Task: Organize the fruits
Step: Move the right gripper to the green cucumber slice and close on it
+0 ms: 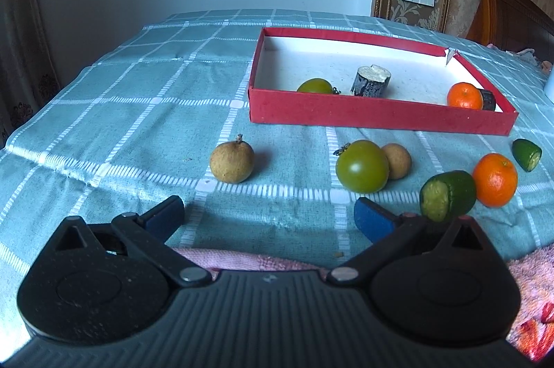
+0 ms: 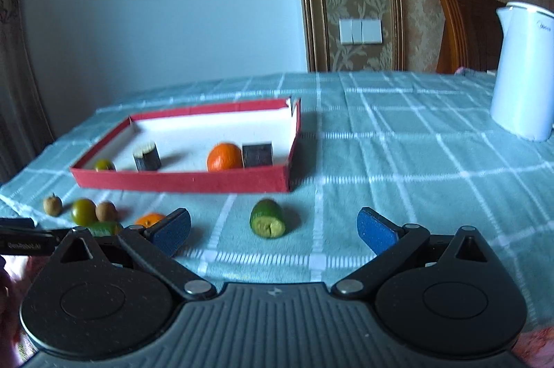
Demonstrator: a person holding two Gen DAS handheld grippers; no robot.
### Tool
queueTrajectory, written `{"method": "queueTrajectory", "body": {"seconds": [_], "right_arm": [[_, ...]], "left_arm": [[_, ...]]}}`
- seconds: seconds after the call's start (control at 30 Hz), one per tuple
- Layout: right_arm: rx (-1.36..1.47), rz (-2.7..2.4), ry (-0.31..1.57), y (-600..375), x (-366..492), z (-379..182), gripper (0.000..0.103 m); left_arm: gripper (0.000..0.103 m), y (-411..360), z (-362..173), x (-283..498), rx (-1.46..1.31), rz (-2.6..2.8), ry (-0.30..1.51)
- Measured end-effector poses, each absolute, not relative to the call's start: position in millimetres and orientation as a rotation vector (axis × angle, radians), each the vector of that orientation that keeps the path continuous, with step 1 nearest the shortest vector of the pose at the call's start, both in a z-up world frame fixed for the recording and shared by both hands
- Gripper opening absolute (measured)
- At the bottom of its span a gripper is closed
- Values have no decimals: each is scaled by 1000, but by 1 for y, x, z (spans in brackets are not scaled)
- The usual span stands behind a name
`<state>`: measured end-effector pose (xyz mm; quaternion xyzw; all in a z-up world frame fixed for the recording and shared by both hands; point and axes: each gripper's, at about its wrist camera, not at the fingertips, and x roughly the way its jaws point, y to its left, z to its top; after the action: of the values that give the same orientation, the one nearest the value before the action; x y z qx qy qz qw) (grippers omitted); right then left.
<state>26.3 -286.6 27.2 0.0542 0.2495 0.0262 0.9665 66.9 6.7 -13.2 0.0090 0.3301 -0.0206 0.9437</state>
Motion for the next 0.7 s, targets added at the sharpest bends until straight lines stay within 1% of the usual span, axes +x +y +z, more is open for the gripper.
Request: {"method": "queueTrajectory", "body": {"seconds": [0.13, 0.17, 0.2, 0.27, 0.43, 0.5, 0.63, 0.7], "right_arm": [[83, 67, 493, -289, 28, 31, 102], [71, 69, 485, -288, 29, 31, 97], [61, 72, 483, -287, 30, 31, 89], [48, 86, 501, -285, 35, 29, 79], [14, 86, 533, -279, 48, 24, 77], [-2, 89, 550, -277, 54, 21, 65], [-26, 85, 583, -274, 68, 14, 61], [-36, 86, 599, -272, 74, 11, 56]], "left_arm": [[103, 7, -13, 67, 19, -41, 673], [103, 7, -13, 67, 19, -41, 673], [103, 7, -13, 67, 19, -41, 673], [103, 7, -13, 67, 19, -41, 673], [103, 6, -13, 67, 19, -41, 673], [103, 7, -13, 67, 19, -41, 673], [103, 6, -13, 67, 19, -42, 673], [103, 7, -13, 67, 19, -42, 673]]}}
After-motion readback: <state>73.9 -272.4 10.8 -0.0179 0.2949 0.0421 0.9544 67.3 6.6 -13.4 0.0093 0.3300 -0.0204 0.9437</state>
